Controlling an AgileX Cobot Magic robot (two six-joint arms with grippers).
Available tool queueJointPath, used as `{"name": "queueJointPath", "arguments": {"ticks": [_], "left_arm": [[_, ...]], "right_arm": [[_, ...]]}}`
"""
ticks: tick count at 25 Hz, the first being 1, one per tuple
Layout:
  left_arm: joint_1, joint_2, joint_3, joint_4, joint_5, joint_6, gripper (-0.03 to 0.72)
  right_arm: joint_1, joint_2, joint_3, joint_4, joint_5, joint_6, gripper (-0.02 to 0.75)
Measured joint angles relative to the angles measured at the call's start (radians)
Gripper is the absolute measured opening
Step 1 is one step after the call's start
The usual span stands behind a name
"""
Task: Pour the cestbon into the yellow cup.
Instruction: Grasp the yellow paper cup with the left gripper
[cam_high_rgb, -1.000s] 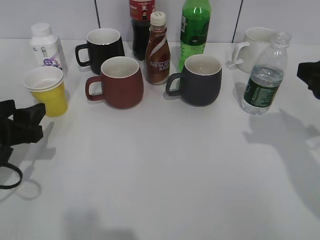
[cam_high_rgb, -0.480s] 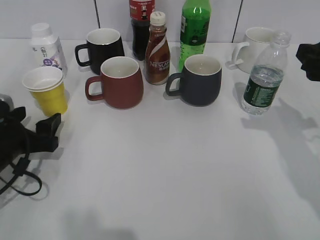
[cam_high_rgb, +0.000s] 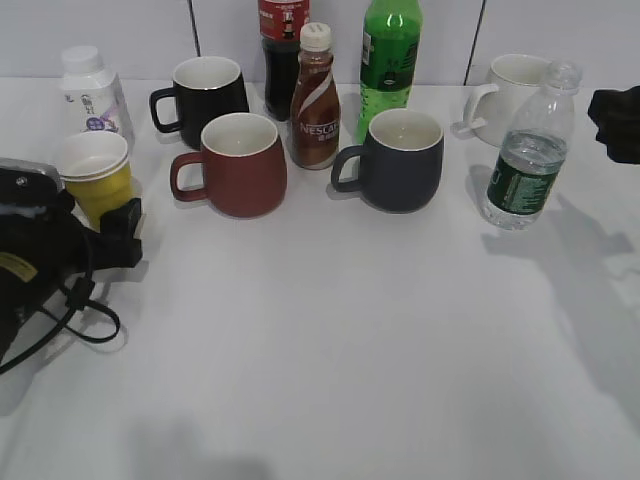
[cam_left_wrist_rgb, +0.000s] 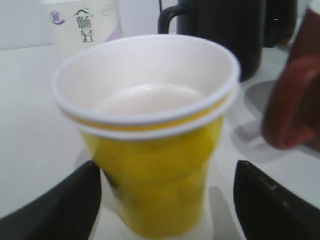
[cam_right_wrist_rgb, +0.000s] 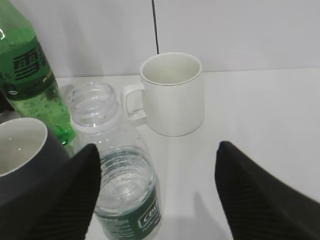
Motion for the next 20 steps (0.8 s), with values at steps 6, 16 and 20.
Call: {"name": "queueJointPath", "arguments": {"ticks": [6, 16, 20], "left_arm": [[0.060, 0.049, -0.065, 0.031, 0.000, 0.000, 0.625], [0.087, 0.105, -0.160, 0.099, -0.002, 0.000, 0.591], [0.087, 0.108, -0.165, 0.100, -0.001, 0.000, 0.543]], "right_arm": [[0.000, 0.000, 0.000, 0.000, -0.004, 0.001, 0.534], [0.000, 0.000, 0.000, -0.010, -0.004, 0.001, 0.534], [0.000, 0.000, 0.000, -0.019, 0.004, 0.001, 0.534]]}}
